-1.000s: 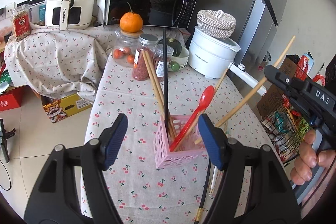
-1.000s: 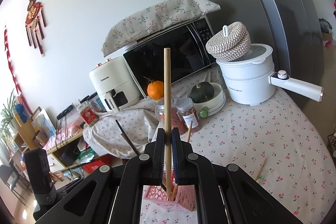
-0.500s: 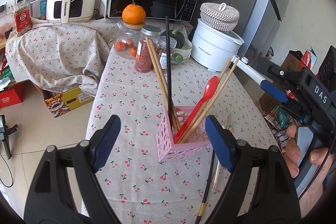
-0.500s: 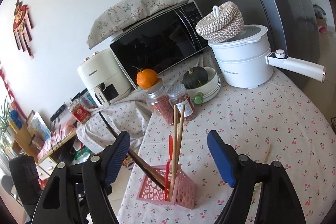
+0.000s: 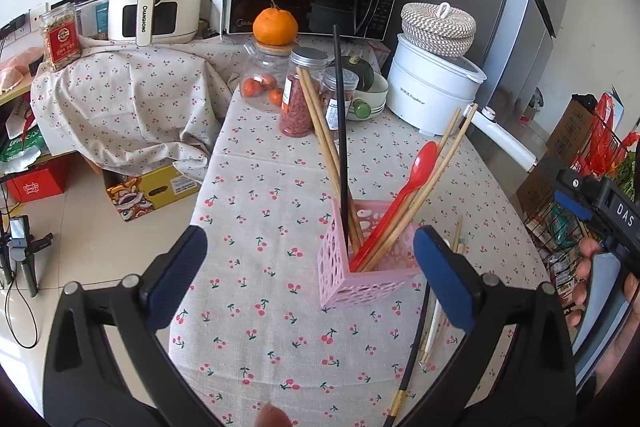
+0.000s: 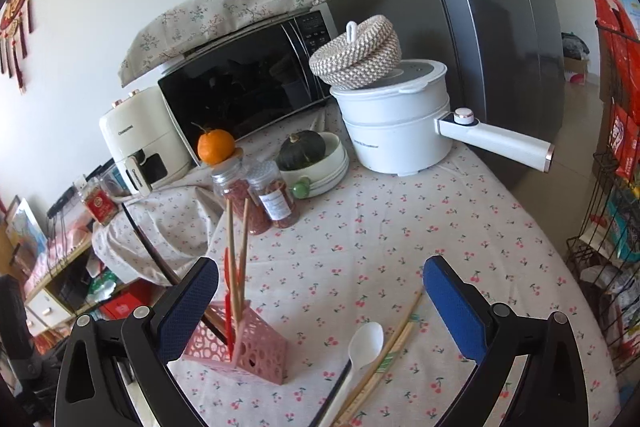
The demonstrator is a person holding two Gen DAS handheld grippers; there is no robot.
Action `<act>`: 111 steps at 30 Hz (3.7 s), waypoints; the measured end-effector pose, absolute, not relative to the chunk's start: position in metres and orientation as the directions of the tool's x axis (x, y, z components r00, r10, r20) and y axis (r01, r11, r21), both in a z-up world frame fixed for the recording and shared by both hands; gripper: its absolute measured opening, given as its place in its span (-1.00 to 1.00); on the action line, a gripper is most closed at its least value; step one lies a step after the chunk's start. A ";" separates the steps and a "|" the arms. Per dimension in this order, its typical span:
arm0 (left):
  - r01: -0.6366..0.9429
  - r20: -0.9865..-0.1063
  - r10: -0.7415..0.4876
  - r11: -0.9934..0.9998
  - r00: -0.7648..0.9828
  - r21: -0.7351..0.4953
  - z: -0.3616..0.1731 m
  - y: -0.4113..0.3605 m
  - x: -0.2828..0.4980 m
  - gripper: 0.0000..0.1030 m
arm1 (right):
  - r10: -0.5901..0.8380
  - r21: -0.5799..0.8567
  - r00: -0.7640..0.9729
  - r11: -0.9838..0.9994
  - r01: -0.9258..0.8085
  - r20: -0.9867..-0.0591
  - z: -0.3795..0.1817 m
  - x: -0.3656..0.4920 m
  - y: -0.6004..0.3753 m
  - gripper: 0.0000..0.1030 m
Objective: Organize utensils
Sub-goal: 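Move both tools back down toward the remaining utensils on the cloth, then grasp the white spoon with the right tool while the left tool grasps a black chopstick, then lift the white spoon and black chopstick up over the pink holder with both tools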
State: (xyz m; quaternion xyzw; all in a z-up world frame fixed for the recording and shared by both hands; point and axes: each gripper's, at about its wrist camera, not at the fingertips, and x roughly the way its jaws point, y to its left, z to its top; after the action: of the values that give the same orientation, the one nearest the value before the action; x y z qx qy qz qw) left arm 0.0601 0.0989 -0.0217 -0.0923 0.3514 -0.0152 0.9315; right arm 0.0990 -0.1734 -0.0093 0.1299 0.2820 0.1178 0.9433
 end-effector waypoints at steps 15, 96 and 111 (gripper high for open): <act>-0.065 -0.775 -0.069 0.988 0.629 -0.140 -0.049 0.090 0.068 0.99 | 0.158 0.158 0.573 0.986 -0.050 -0.804 -0.078 0.118 -0.189 1.00; 0.246 -0.922 0.000 0.964 0.387 0.103 -0.138 -0.097 0.126 -0.59 | 0.345 0.388 0.406 0.921 0.026 -0.847 -0.114 0.116 -0.285 -0.83; 0.219 -0.940 -0.113 0.975 0.323 -0.042 -0.139 -0.077 0.127 -0.87 | 0.347 0.382 0.402 0.924 0.007 -0.847 -0.114 0.117 -0.277 -0.82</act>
State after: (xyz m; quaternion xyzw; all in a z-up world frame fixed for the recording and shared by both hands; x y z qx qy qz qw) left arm 0.1274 -0.0773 -0.1386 0.0462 0.5728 -0.1020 0.8120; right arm 0.1175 -0.2766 -0.1140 0.1650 0.5371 0.1035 0.8208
